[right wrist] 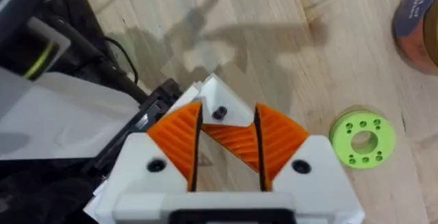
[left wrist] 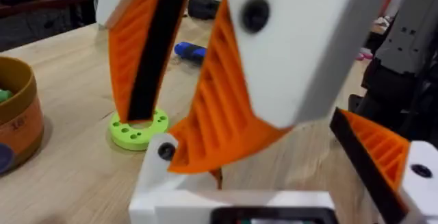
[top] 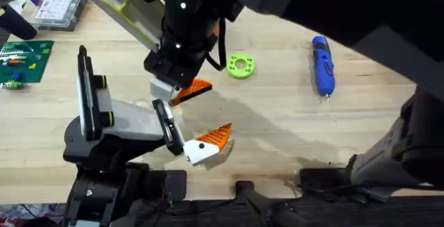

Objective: Pick up the gripper from the table and insert it into the empty holder that is missing its gripper. Then pick up a screw, insert it into the mounting hole, and use the screwdriver to tighten it. Finally, clean up the table by picking up the vegetable and placing it into the bucket.

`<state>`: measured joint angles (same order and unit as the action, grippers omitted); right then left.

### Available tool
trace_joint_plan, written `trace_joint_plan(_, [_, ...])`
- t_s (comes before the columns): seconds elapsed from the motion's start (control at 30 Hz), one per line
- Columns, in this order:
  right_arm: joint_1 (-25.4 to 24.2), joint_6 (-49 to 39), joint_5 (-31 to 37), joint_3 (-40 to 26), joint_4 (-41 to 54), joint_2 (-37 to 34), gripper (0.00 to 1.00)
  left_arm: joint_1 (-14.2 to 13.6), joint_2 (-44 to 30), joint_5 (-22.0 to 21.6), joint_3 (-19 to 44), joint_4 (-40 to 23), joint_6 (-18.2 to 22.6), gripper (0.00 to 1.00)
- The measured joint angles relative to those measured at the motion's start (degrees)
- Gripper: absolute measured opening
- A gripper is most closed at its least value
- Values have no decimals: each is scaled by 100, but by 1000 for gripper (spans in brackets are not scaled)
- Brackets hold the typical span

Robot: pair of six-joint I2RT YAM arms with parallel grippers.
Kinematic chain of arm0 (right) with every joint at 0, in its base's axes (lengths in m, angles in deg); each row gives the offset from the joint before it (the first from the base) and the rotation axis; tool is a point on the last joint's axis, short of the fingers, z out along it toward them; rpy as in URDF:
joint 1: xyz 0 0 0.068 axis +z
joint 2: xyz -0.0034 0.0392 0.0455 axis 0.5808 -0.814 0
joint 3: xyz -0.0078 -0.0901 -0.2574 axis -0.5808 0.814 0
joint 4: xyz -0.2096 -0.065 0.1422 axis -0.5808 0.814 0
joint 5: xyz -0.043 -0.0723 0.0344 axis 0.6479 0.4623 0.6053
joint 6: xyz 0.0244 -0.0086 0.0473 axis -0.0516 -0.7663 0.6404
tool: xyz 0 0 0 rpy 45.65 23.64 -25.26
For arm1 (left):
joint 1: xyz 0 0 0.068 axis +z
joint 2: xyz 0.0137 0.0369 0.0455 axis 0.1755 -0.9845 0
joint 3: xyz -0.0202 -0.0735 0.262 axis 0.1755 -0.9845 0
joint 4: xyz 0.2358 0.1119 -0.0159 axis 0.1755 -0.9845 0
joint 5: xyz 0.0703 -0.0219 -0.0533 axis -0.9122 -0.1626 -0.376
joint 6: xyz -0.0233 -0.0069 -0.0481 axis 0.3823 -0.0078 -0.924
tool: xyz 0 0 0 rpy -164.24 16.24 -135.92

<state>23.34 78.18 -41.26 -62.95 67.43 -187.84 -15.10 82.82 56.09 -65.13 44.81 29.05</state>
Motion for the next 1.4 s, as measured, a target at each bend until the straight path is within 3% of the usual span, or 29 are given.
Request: trace_joint_plan(1.4, [2, 65, -82, -55, 90, -149, 292, 0, 0, 0, 0, 0, -18, 987])
